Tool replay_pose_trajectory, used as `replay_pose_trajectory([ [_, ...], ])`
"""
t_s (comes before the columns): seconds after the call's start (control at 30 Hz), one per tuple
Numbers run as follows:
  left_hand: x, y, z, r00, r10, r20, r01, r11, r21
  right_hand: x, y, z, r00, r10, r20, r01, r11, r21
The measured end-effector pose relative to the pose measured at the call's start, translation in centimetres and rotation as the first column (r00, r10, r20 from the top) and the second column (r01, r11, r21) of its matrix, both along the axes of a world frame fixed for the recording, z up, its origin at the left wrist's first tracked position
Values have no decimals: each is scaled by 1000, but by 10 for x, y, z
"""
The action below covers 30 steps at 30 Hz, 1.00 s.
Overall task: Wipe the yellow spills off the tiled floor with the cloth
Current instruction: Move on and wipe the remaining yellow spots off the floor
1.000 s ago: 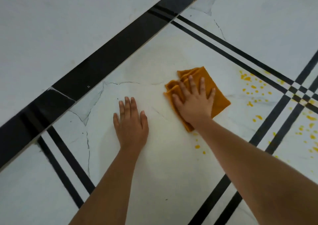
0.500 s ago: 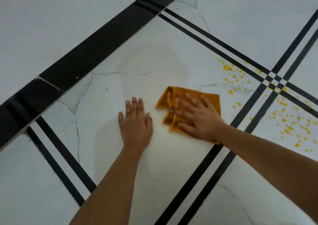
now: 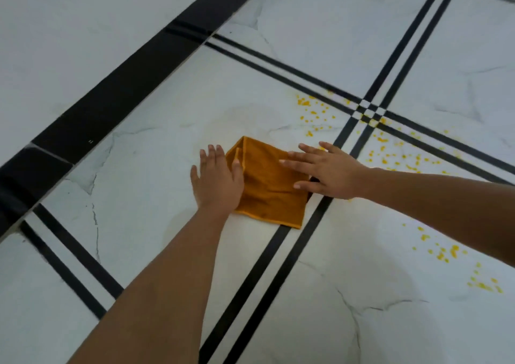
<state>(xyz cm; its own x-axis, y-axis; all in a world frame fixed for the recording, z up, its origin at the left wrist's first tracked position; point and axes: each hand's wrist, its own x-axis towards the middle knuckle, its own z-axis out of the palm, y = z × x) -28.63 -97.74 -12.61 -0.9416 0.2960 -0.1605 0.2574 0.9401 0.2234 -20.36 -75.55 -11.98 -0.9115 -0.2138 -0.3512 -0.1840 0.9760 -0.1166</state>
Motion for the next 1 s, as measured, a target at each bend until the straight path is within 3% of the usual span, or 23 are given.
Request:
replay_pose_trajectory([
  [0.07,3,27,7,995,-98,17,98,995,-16,6,15,7,999,-36,-14,37,997,69],
  [0.13,10,54,4,992,-111,62,113,993,-32,9,20,11,991,-120,-62,123,992,41],
  [0.27,25,85,-20,966,119,228,-124,992,6,12,24,16,947,-303,-103,299,953,-59],
  [0.4,34,90,-42,988,142,58,-141,990,-32,26,33,25,846,-531,-44,499,819,-283],
  [0.53,48,96,-50,995,-95,-25,92,991,-96,42,52,27,896,-442,-44,423,880,-217],
  [0.67,53,93,-51,910,-412,-52,401,904,-152,46,77,17,847,-531,-36,513,832,-211],
  [0.73,39,95,-51,935,-352,-42,344,929,-134,50,84,8,836,-548,-34,532,823,-200],
  [0.8,43,103,-49,989,-143,-24,139,982,-125,57,84,1,792,-611,8,593,765,-250],
  [0.87,72,121,-48,998,-60,8,60,994,-87,70,81,-4,815,-579,28,568,788,-238],
  [0.93,107,137,-50,980,-198,-3,197,976,-88,80,85,-5,868,-496,19,491,851,-188],
  [1.0,112,138,-51,924,-381,-15,376,916,-139,85,97,-3,871,-492,-5,483,856,-185],
])
